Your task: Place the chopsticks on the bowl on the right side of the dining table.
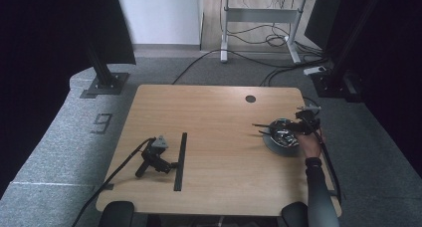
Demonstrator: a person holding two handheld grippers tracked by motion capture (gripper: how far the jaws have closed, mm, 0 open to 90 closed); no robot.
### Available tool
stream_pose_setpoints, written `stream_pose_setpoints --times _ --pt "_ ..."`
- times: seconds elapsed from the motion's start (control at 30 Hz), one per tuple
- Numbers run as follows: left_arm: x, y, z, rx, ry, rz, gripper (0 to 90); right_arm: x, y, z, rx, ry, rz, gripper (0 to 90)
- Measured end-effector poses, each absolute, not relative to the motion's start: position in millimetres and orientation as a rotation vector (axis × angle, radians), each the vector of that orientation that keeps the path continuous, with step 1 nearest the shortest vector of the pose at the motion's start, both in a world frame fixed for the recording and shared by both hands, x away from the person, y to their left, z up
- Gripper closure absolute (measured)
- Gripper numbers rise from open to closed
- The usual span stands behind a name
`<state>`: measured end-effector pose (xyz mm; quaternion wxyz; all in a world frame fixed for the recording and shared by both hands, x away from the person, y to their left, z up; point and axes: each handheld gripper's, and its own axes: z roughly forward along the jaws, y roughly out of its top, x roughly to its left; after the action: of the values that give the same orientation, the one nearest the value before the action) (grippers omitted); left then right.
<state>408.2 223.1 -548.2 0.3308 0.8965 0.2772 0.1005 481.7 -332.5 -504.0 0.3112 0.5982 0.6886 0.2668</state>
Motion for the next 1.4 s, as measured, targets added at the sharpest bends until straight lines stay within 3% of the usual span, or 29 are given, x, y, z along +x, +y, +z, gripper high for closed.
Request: stream_pose_setpoints --times 1.4 --pt "408 223 -548 2.344 0.725 0.262 0.0 479 -318 -508 1.536 1.919 0.760 18.3"
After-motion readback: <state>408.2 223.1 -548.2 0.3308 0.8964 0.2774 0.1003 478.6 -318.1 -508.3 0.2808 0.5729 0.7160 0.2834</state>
